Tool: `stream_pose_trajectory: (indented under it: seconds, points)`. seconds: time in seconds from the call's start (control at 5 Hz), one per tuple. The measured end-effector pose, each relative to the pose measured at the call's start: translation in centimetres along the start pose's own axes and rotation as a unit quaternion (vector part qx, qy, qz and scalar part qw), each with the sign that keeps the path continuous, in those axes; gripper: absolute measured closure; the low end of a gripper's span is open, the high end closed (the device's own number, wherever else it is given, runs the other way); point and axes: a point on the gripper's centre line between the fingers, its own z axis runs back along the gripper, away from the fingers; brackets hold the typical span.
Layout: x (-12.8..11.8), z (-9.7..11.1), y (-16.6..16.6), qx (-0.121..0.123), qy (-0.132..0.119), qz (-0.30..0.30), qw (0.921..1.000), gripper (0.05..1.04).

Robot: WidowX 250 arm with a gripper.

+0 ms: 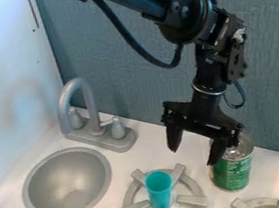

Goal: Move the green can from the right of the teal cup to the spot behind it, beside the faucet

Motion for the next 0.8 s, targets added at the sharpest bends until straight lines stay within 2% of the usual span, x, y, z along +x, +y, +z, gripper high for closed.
stream_pose_trajectory:
  seconds: [0.2, 0.4, 0.8]
  points:
    - [-0.3, -1.3, 0.0, 0.006, 0.018, -0.002, 0.9998, 0.083]
    - [-0.2, -1.5, -0.7, -0.003, 0.018, -0.015, 0.9997, 0.083]
    - [1.7, 1.0, -4.4, -0.028, -0.019, -0.036, 0.9988, 0.083]
